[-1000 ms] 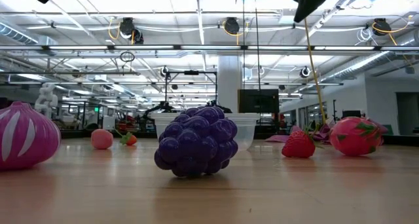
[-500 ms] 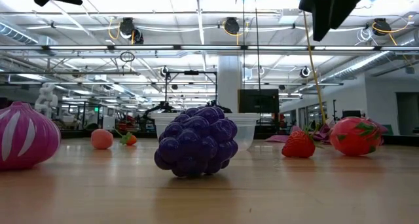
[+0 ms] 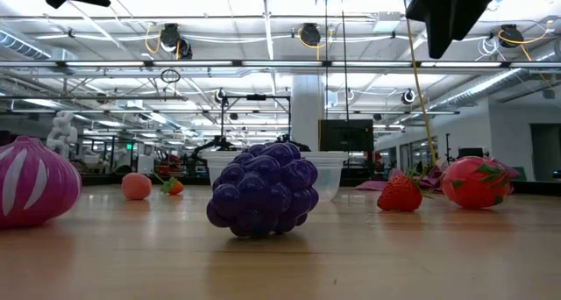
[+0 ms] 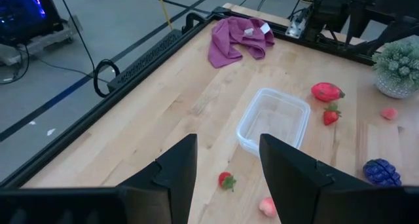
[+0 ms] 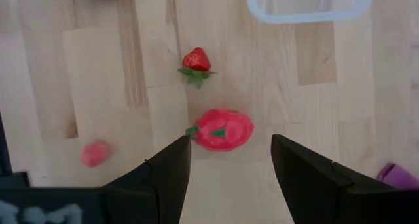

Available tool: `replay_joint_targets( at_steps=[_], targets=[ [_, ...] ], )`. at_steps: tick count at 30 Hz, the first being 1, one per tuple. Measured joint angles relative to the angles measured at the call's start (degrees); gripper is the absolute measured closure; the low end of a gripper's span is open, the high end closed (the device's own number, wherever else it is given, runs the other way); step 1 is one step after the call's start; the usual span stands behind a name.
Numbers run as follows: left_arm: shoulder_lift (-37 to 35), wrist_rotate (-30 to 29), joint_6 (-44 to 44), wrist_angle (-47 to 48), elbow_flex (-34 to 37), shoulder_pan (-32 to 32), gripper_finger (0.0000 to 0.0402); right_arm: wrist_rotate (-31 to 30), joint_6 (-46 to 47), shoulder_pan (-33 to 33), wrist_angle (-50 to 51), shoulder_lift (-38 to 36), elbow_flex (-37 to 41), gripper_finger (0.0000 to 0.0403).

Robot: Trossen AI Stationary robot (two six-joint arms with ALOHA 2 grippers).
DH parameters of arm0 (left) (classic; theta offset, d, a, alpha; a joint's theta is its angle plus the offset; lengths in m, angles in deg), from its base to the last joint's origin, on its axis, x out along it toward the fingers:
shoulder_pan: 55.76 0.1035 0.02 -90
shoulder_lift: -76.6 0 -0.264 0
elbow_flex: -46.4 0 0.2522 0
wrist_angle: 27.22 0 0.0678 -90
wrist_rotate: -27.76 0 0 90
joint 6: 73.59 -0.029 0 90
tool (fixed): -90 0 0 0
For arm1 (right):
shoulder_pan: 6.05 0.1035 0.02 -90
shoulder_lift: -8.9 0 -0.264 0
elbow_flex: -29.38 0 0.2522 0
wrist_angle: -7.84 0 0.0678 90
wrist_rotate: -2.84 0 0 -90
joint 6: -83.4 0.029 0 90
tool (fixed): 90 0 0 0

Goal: Pick and placing Produce into tupperware
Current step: Put the red dragon fruit into the transparent container

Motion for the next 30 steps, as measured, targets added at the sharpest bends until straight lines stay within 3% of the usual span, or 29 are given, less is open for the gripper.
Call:
replay_joint_targets(
  at_steps=[23,30],
  targets=[
    [0.0,0.0,0.6,0.0,0.0,0.0,0.0231,6.8,4.8,-8.0,4.9,0.0,0.0,0.0183],
    [0.0,0.0,0.6,0.0,0.0,0.0,0.0231,5.7,16.8,-8.8,4.8,0.0,0.1,0.0163]
  ],
)
